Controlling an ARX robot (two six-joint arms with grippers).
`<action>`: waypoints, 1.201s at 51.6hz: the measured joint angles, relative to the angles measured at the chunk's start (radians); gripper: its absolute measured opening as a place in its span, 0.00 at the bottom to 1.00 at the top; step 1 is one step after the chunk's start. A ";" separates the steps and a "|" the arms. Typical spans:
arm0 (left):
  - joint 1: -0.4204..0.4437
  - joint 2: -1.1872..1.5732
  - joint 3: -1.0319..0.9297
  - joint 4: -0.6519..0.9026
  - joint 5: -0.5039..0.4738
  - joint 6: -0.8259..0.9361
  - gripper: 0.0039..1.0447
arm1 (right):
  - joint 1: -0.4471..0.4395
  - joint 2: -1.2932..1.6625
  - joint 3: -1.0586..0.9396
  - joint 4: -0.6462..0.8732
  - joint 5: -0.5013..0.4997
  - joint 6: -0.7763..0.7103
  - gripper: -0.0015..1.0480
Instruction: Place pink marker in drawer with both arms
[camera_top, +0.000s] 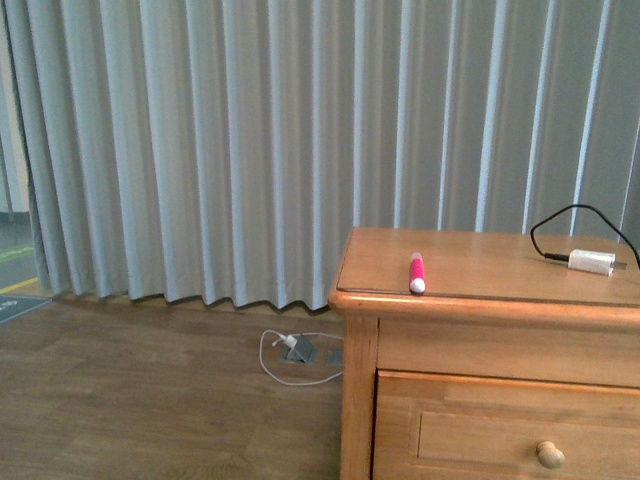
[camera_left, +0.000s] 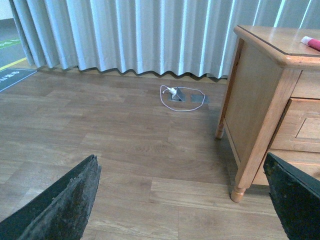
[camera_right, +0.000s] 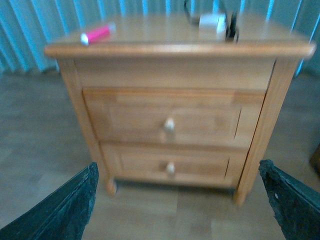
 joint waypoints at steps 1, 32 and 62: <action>0.000 0.000 0.000 0.000 0.000 0.000 0.95 | 0.000 0.031 0.014 -0.030 -0.005 0.019 0.92; 0.000 0.000 0.000 0.000 0.000 0.000 0.95 | 0.142 1.350 0.378 0.719 0.068 0.071 0.92; 0.000 0.000 0.000 0.000 0.000 0.000 0.95 | 0.158 1.967 0.807 0.889 0.172 0.031 0.92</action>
